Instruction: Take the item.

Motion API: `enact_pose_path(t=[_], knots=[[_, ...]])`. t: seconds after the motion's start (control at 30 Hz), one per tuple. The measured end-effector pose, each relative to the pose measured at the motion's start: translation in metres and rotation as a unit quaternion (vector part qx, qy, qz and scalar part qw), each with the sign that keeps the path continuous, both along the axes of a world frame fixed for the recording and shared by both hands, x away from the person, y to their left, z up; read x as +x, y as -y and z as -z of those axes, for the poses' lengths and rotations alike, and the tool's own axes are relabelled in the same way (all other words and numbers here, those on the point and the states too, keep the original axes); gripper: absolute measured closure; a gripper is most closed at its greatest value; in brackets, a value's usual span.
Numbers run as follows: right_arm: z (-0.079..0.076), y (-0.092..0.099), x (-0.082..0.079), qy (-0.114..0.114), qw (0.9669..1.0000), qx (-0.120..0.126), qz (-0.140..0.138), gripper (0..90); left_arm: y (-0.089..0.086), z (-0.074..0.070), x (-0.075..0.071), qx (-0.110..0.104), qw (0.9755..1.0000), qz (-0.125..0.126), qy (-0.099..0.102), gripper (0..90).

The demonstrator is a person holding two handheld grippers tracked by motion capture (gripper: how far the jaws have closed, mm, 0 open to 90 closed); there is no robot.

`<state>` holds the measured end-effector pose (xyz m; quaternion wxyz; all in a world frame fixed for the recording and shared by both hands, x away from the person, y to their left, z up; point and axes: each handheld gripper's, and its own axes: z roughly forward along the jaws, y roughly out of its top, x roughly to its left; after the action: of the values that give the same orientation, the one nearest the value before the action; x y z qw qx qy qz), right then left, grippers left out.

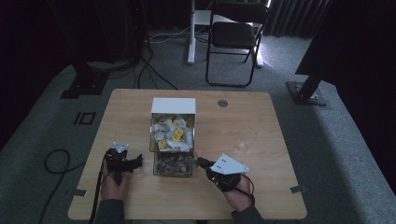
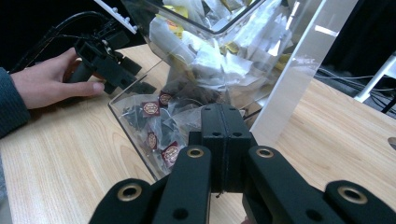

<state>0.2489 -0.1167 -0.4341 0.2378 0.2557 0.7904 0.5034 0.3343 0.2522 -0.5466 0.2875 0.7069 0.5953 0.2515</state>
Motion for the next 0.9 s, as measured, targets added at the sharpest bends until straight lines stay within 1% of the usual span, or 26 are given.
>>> enact_pose_path(t=[0.47, 0.57, 0.77, 0.9], knots=[[0.000, 0.013, 0.003, 0.001, 0.9999, -0.006, 0.016, 90.0, 0.000, 0.000, 0.000, 0.000, 1.0000, 0.000, 0.000, 13.5], [0.000, 0.017, 0.004, 0.004, 0.9998, -0.004, 0.020, 90.0, 0.000, 0.000, 0.000, 0.000, 1.0000, 0.000, 0.000, 13.4], [0.000, 0.024, 0.007, 0.001, 0.9995, -0.003, 0.033, 90.0, 0.000, 0.000, 0.000, 0.000, 1.0000, 0.000, 0.000, 13.5], [-0.001, 0.030, 0.010, 0.003, 0.9992, -0.006, 0.040, 90.0, 0.000, 0.000, 0.000, 0.000, 1.0000, 0.000, 0.000, 13.5]])
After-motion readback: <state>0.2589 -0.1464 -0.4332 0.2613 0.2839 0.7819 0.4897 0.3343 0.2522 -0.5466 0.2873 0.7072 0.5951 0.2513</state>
